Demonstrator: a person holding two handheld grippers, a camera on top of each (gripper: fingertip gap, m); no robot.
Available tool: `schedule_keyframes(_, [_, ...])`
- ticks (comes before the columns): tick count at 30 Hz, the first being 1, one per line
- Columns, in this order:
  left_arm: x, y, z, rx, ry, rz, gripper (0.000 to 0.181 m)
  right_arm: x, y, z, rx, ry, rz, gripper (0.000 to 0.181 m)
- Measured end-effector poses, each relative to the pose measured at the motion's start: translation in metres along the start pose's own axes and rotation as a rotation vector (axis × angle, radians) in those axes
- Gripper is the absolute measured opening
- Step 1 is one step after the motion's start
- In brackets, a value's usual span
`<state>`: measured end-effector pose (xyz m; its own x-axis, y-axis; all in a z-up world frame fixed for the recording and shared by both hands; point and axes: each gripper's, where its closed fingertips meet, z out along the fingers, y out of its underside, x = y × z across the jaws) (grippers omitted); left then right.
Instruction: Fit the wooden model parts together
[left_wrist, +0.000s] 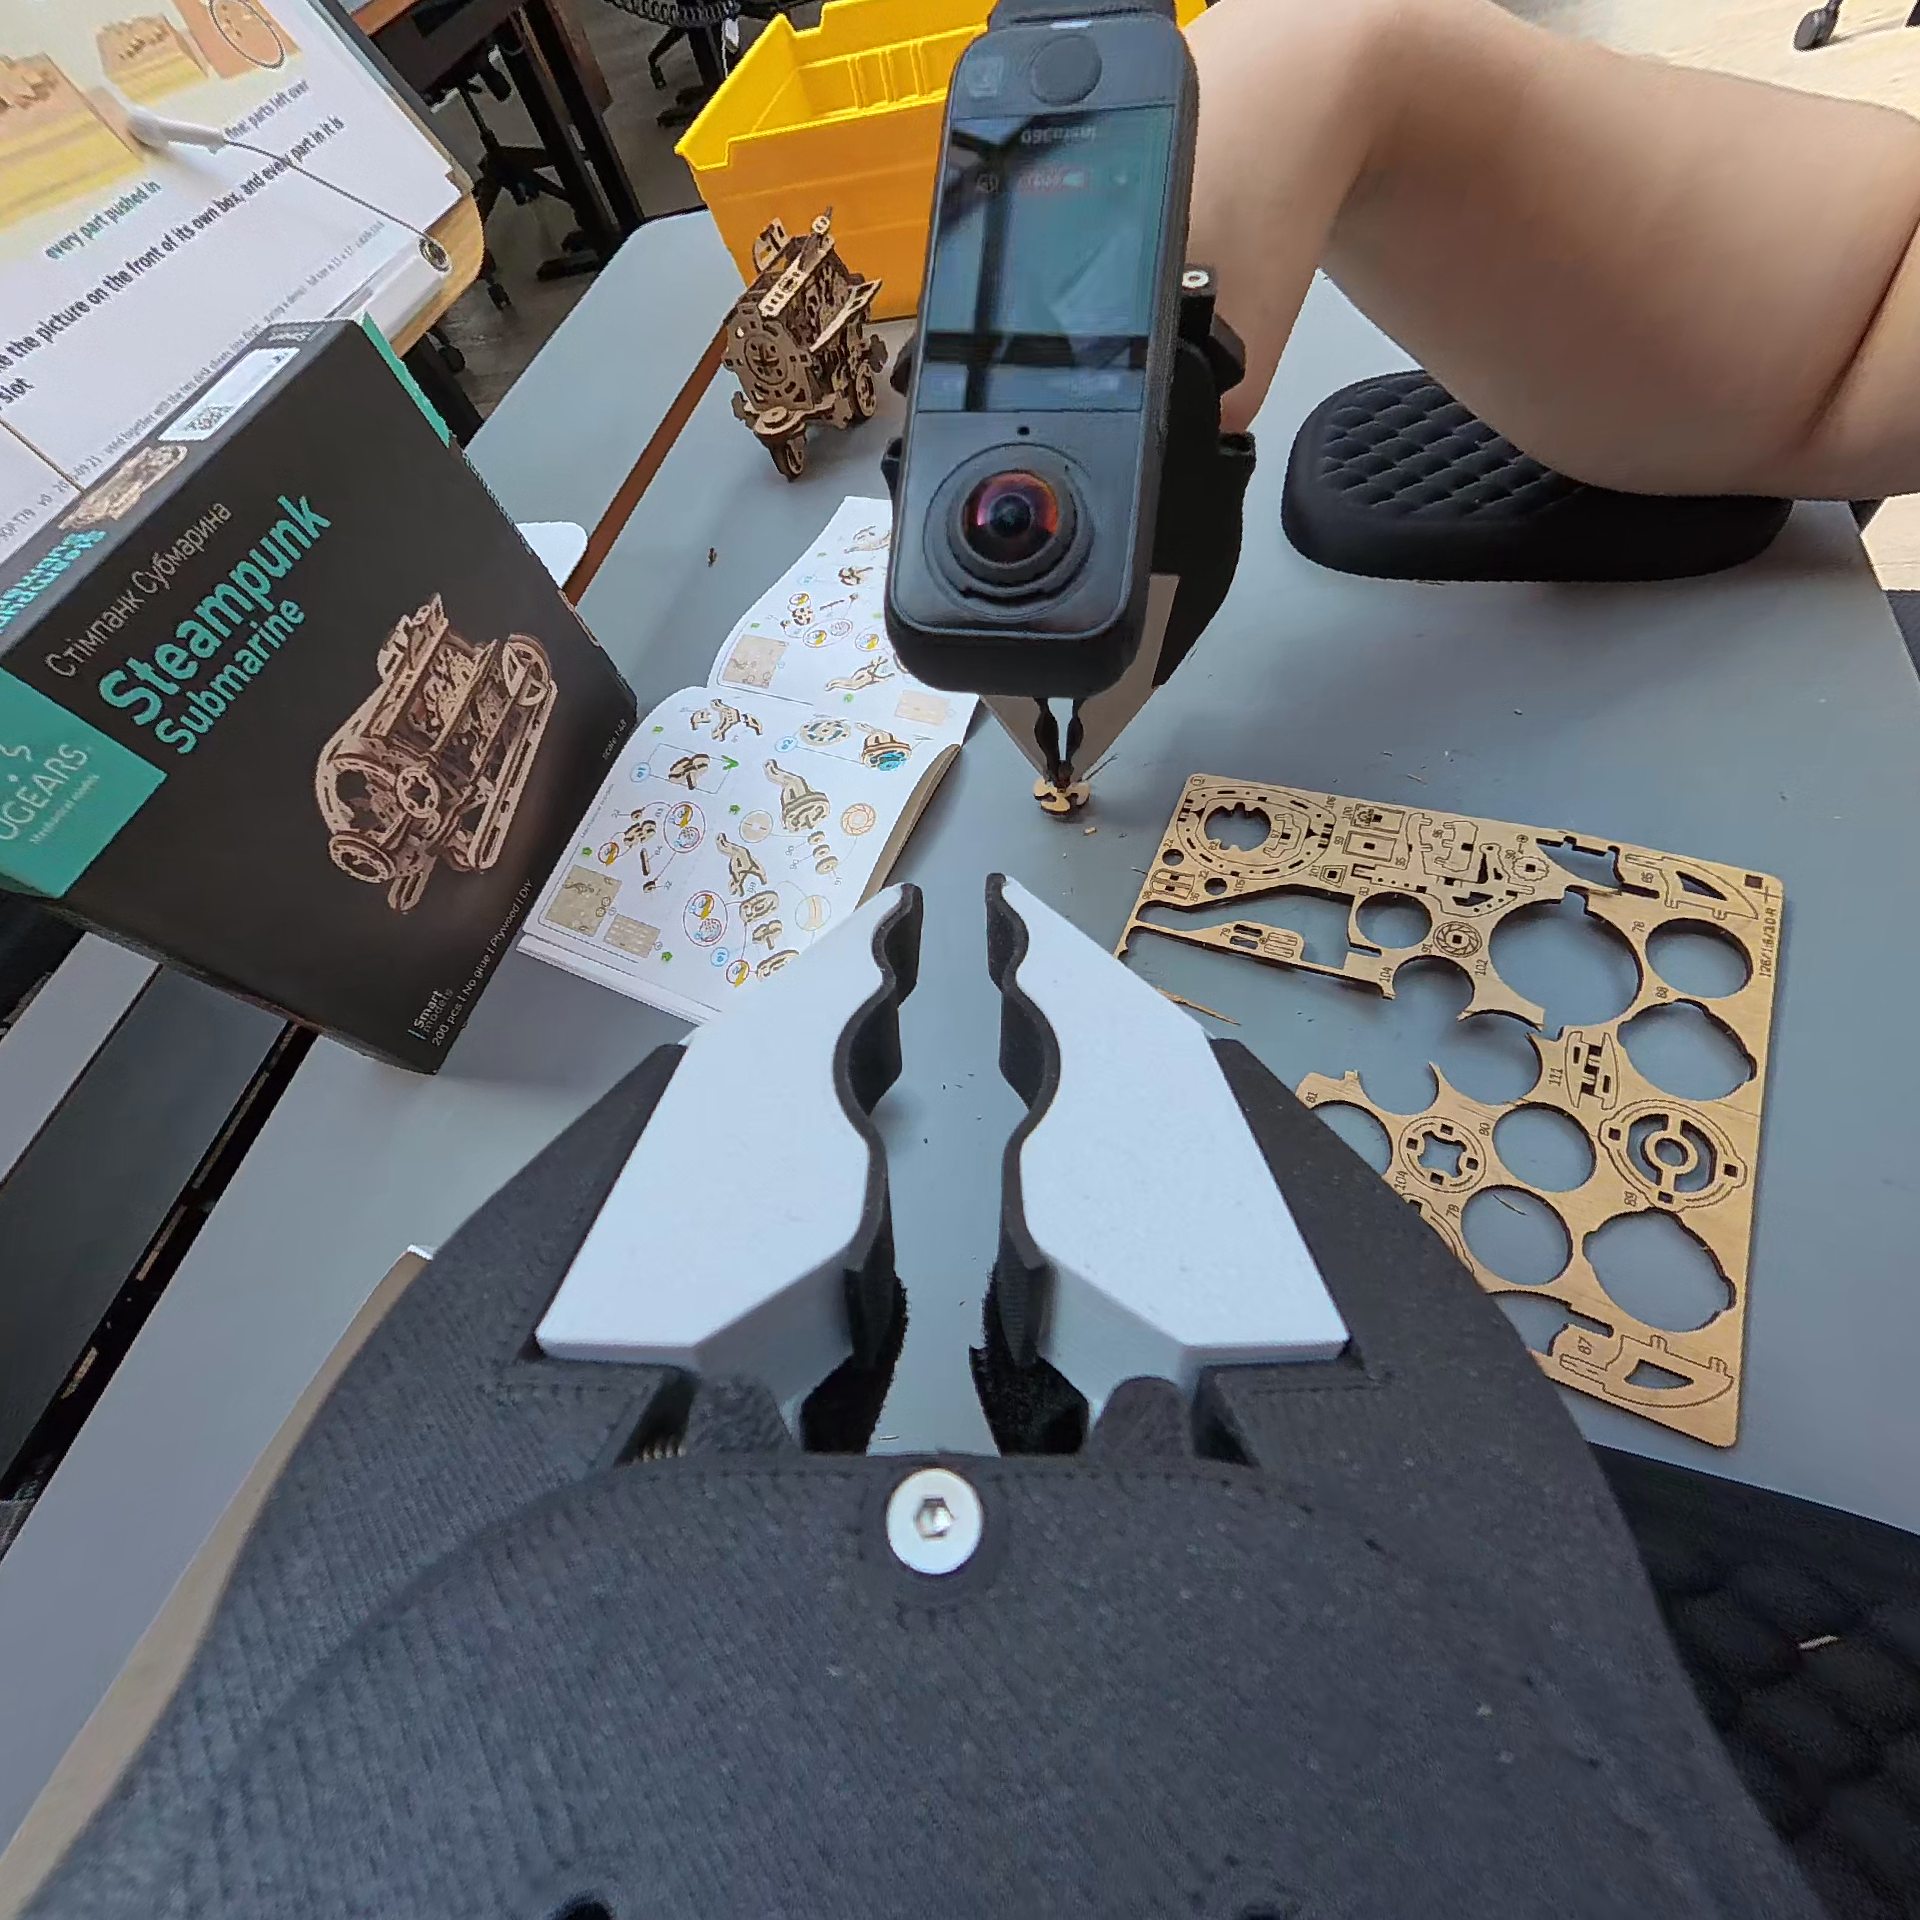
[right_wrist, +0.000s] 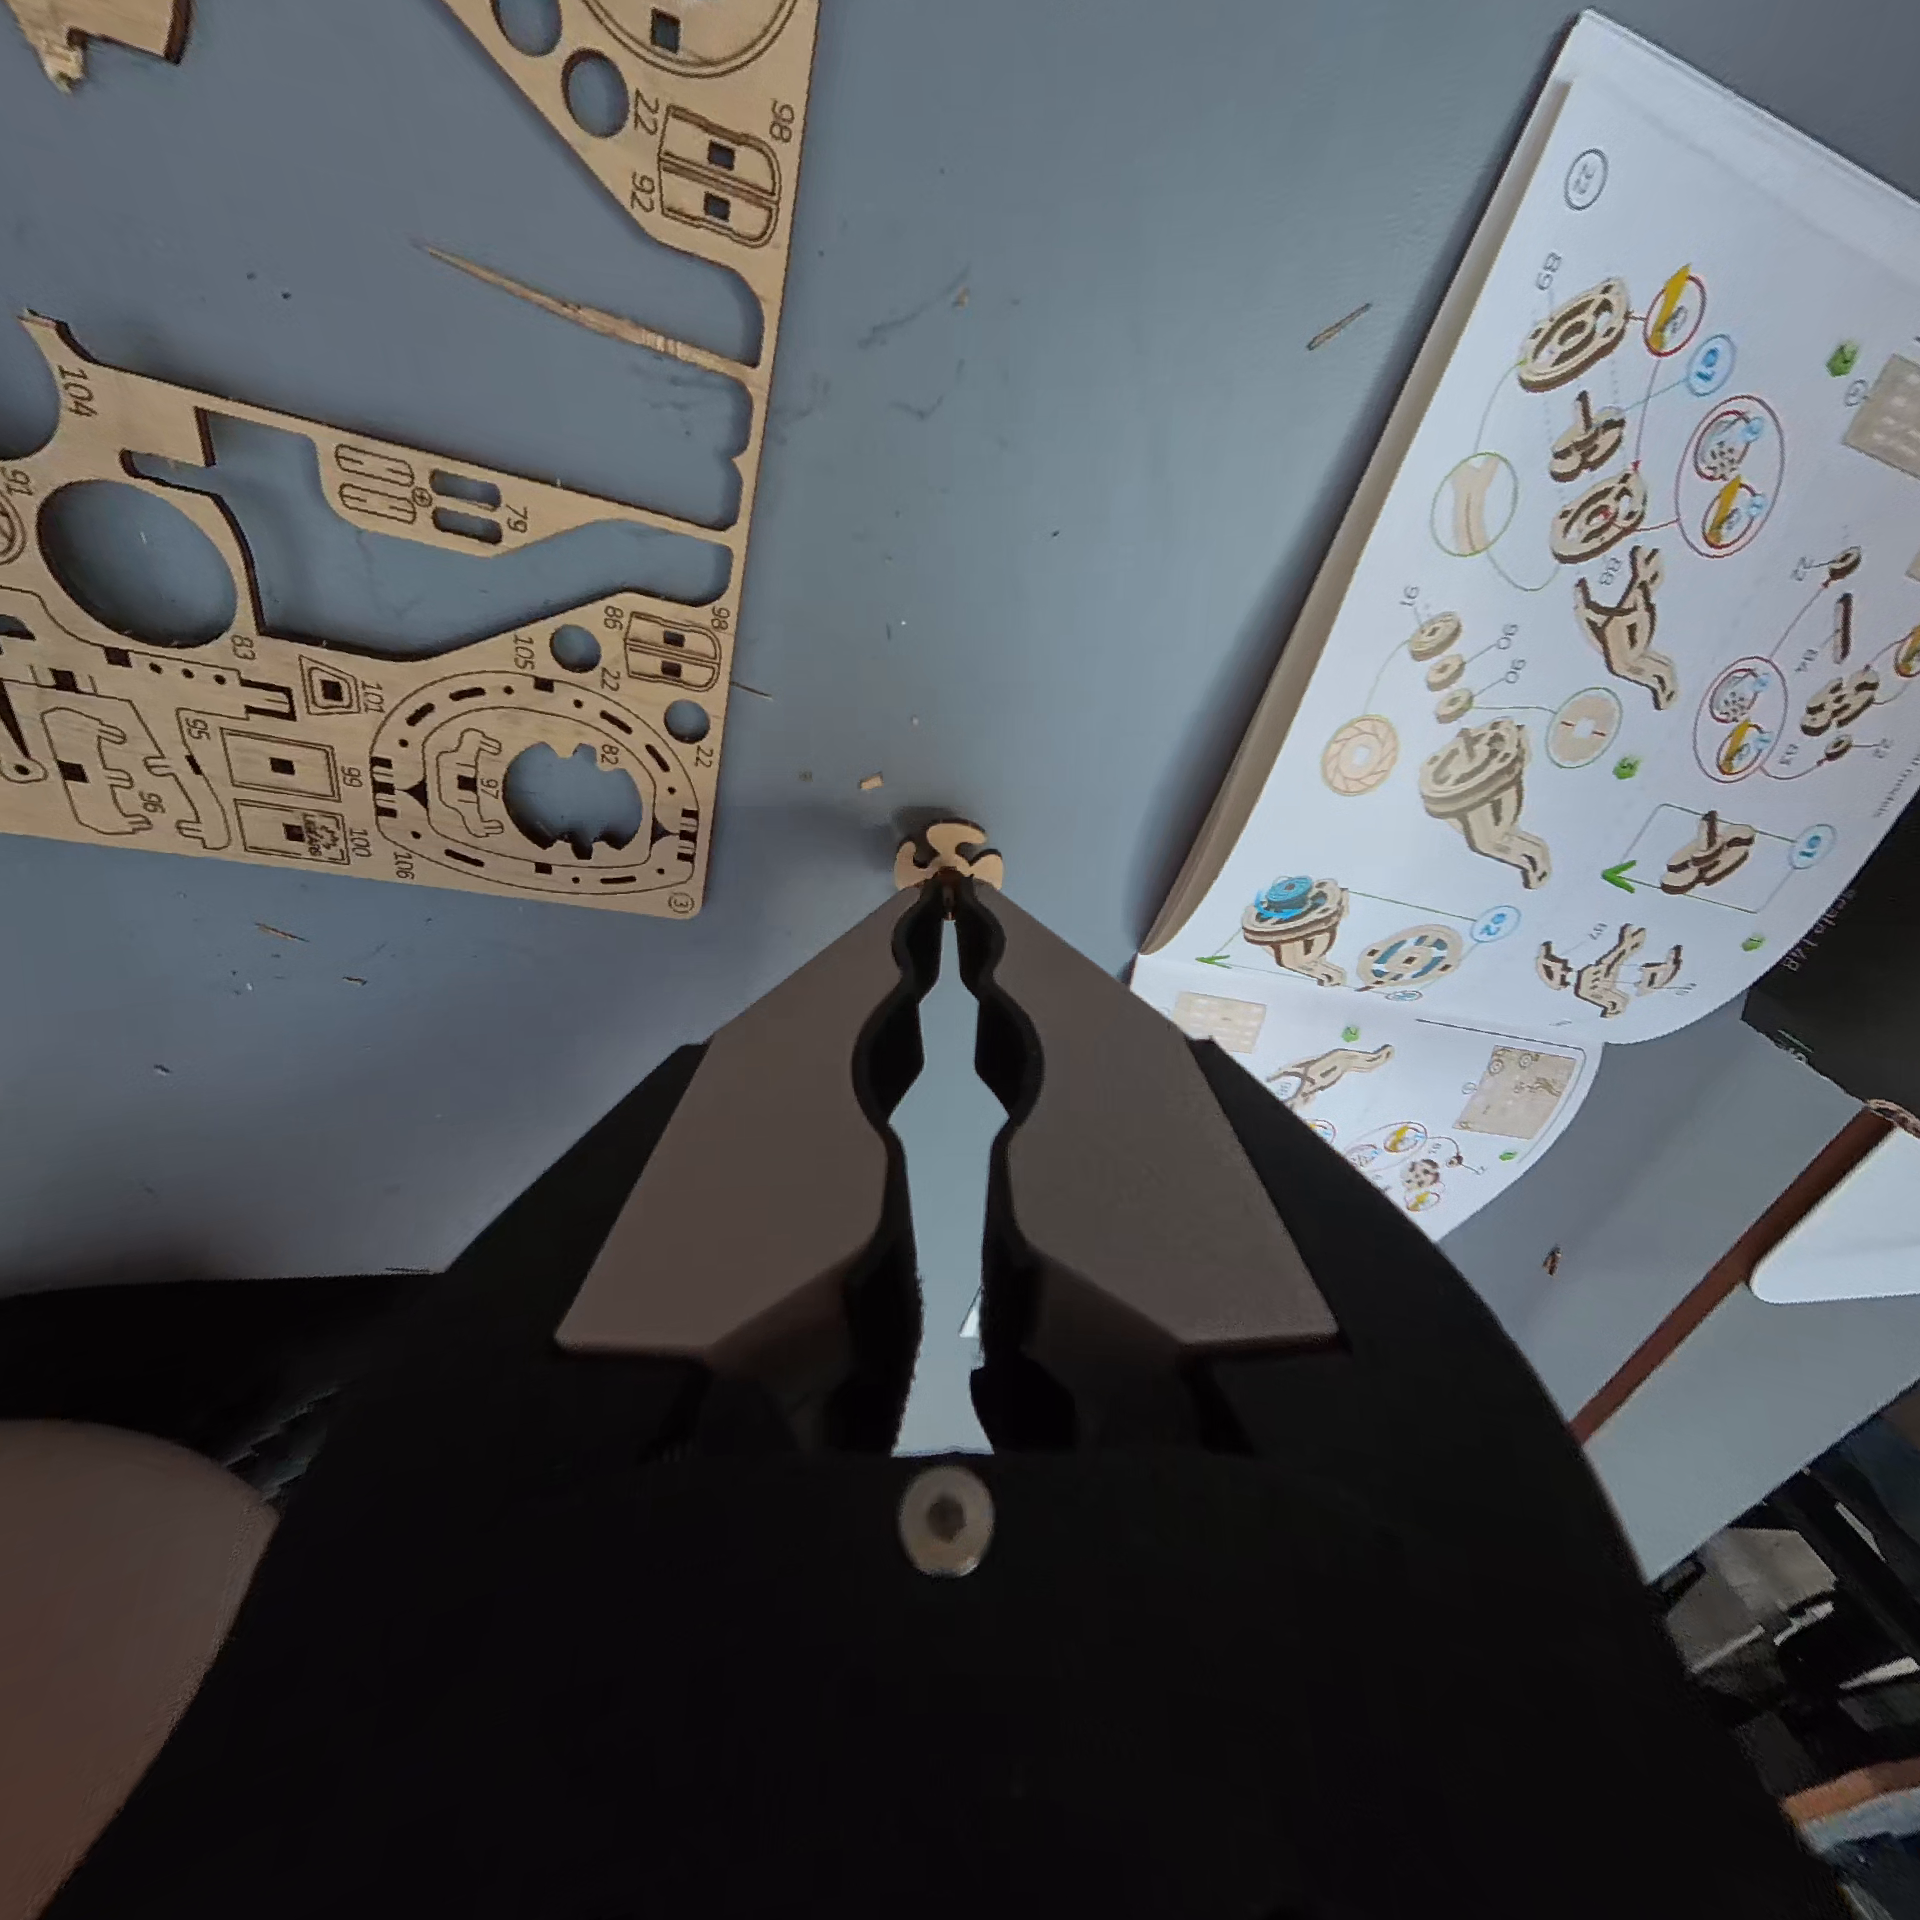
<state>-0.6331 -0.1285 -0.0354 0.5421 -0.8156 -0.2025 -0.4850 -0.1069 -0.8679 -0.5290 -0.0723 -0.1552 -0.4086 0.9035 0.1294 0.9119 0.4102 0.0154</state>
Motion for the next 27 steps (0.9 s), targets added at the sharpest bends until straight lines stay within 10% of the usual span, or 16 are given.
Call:
schedule_keyframes(1, [0.0, 0.0, 0.0, 0.001, -0.001, 0.0, 0.011, 0.002, 0.002, -0.003, -0.013, 0.01, 0.004, 0.002])
schedule_keyframes(18, [-0.001, 0.0, -0.001, 0.0, -0.004, 0.0, 0.011, -0.002, -0.004, -0.008, 0.046, -0.035, -0.008, 0.002])
schedule_keyframes(27, [-0.006, -0.005, -0.01, 0.027, -0.019, -0.009, 0.011, -0.018, -0.038, -0.156, 1.122, -0.319, -0.038, 0.001])
